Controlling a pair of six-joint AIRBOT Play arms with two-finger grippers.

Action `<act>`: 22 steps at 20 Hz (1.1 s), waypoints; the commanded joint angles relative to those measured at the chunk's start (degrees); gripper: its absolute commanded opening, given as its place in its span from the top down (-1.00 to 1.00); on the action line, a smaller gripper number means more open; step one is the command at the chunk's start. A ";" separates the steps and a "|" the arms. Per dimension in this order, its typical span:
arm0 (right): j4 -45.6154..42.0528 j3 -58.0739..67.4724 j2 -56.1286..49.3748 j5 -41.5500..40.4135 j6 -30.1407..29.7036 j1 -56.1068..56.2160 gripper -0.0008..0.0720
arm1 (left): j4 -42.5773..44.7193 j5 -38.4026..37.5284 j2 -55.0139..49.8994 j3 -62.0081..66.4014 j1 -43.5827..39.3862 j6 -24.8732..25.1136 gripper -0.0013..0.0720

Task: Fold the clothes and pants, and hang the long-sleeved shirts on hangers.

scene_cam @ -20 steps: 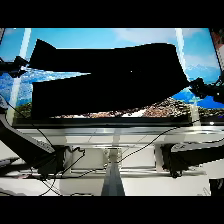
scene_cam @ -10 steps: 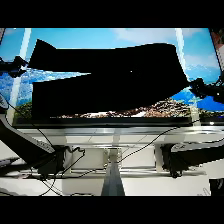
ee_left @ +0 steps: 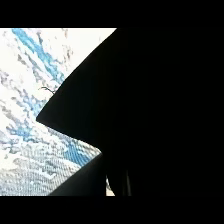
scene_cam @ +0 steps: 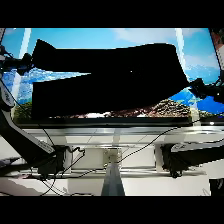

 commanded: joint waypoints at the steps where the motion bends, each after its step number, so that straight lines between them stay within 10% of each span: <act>1: -0.90 -0.04 0.04 0.20 -0.04 0.00 -0.35 | 1.42 4.09 -0.04 0.02 -1.05 -2.69 0.94; 8: -0.15 0.02 0.07 8.04 -3.04 0.02 -0.53 | 4.92 -3.76 9.94 0.07 -1.73 0.42 0.94; 17: 1.97 0.02 0.07 -7.54 0.35 8.39 -0.57 | 19.23 -19.12 14.49 -5.11 -4.00 -1.99 0.94; 20: 1.36 0.02 0.07 -10.10 0.57 9.68 -0.12 | 23.08 -19.08 14.47 -6.78 -4.28 -3.23 0.94; 22: 1.14 0.02 0.15 -10.12 0.57 9.46 0.92 | 23.21 -16.33 14.67 -6.80 -4.22 -5.25 0.94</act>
